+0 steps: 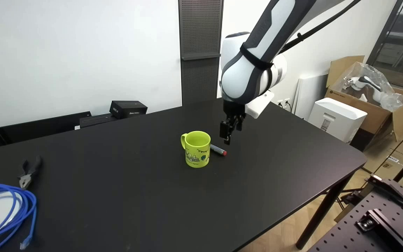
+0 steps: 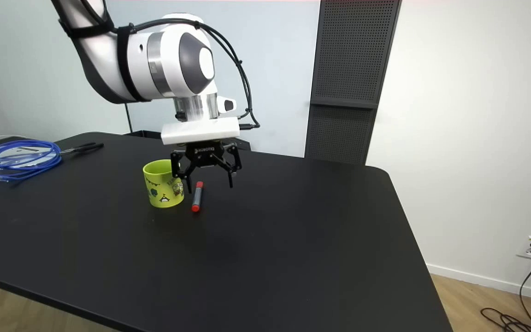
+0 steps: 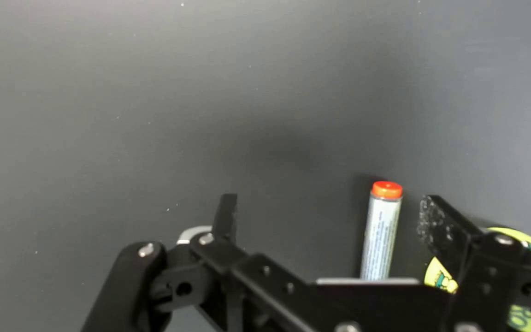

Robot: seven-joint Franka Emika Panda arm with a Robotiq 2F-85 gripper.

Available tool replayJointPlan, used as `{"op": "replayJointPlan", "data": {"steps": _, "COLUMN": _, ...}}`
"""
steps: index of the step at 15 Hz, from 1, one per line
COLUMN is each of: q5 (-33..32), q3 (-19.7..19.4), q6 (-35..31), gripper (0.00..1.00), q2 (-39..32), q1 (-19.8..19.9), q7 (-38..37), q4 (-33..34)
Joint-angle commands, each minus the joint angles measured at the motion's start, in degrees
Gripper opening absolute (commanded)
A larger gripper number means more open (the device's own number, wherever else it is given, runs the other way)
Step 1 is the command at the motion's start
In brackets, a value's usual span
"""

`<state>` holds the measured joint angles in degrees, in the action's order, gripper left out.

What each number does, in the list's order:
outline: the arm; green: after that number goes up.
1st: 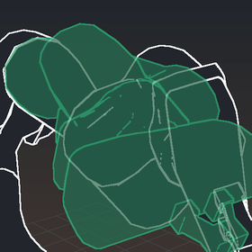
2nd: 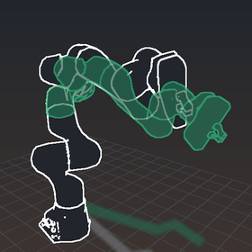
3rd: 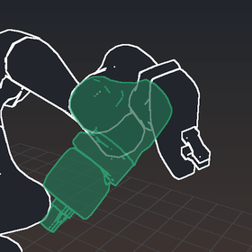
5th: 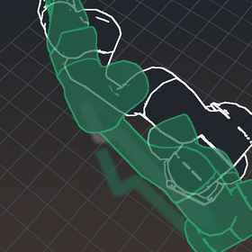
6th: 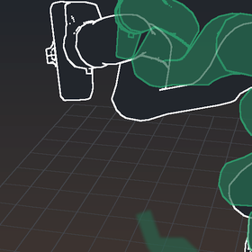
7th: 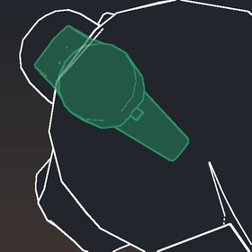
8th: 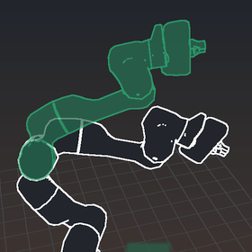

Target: Remove the marker from the yellow mug, put the marker back in the mug, remove the marker from the mug again

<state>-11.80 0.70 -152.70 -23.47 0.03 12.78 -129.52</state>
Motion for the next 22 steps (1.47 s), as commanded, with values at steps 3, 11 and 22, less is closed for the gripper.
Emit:
{"op": "replayJointPlan", "data": {"steps": 3, "q5": 4.21, "q3": 2.45, "q6": 1.08, "gripper": 1.00, "q2": -4.23, "q1": 2.99, "q7": 5.05, "q4": 3.29}}
{"op": "replayJointPlan", "data": {"steps": 11, "q5": 2.92, "q3": 2.28, "q6": 4.27, "gripper": 1.00, "q2": -9.18, "q1": 0.01, "q7": 3.10, "q4": 9.42}}
{"op": "replayJointPlan", "data": {"steps": 22, "q5": 1.88, "q3": 2.01, "q6": 6.74, "gripper": 0.25, "q2": -12.49, "q1": -1.41, "q7": 3.05, "q4": 14.46}}
